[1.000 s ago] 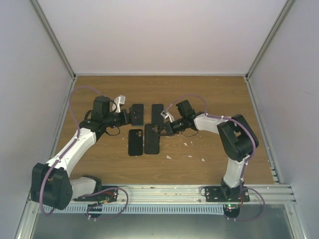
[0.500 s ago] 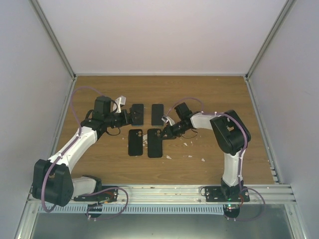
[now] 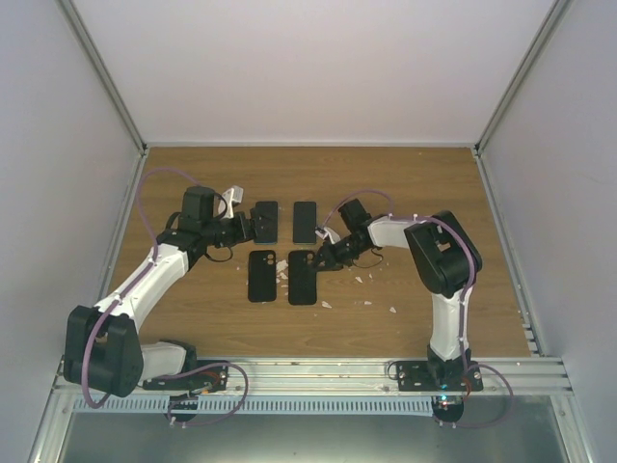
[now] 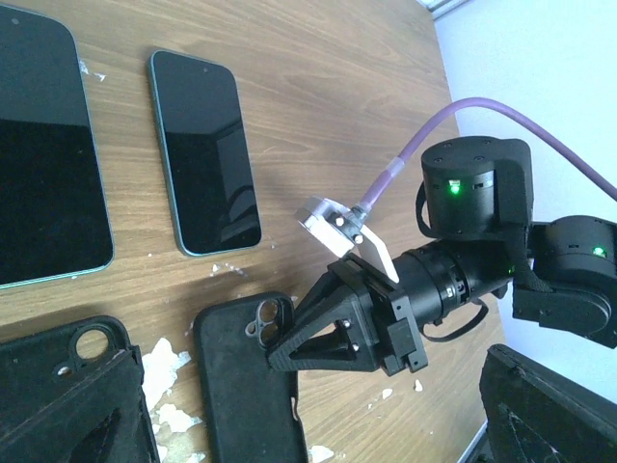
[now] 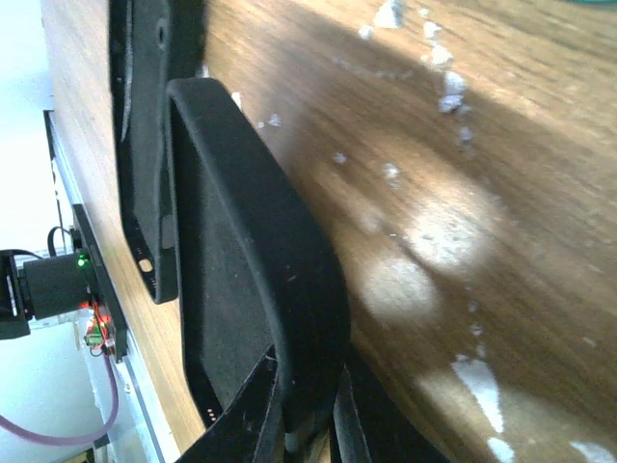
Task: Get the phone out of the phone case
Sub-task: Place the phone case at the center of the board, then reset both arms
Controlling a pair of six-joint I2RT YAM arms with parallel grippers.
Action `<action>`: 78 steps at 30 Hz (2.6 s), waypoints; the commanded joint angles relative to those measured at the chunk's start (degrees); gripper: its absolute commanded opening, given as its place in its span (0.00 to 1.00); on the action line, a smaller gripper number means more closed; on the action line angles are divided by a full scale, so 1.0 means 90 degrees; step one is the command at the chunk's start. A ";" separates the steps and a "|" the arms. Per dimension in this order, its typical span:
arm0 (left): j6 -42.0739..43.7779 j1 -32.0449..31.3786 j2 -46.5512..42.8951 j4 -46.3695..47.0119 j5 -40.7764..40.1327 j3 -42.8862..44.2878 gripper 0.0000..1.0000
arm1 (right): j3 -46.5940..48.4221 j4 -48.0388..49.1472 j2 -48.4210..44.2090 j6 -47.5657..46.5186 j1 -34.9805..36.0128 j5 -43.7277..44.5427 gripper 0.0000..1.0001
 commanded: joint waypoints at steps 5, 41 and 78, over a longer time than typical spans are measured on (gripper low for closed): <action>0.0019 0.0091 -0.0014 0.0276 0.0073 0.0093 0.95 | 0.0119 -0.0144 0.0226 0.0161 -0.0151 0.0528 0.09; 0.1059 0.0400 0.0731 -0.0917 0.0171 0.2008 0.99 | -0.0587 0.0266 -0.2123 -0.0390 -0.0801 0.1075 1.00; 0.3842 0.2312 0.1603 -0.1620 -0.0580 0.2859 0.99 | -0.0918 0.0404 -0.4345 -0.1650 -0.5315 0.0371 1.00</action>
